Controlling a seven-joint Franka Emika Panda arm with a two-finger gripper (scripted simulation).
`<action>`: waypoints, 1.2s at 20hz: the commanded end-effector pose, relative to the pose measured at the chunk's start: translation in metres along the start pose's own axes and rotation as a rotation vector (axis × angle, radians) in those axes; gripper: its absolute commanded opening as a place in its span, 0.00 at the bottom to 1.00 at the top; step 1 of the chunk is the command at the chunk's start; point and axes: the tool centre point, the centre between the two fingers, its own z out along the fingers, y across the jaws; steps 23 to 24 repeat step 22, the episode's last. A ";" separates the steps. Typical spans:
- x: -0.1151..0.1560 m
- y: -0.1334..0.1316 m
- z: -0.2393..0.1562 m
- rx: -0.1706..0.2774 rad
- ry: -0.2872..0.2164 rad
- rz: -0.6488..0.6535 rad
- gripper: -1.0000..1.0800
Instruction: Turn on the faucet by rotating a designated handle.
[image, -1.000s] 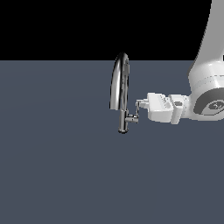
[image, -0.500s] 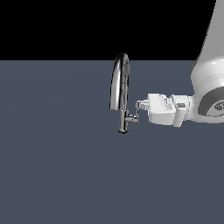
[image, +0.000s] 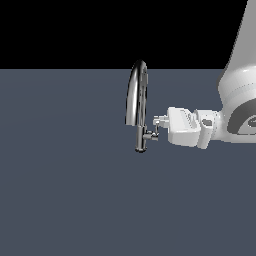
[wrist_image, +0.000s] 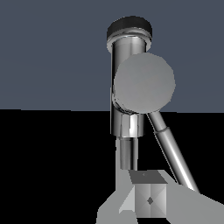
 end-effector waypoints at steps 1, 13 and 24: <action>0.006 0.012 -0.002 -0.001 -0.002 0.009 0.00; 0.021 0.038 0.002 -0.008 -0.007 -0.012 0.00; 0.069 0.060 -0.004 -0.001 -0.004 0.008 0.00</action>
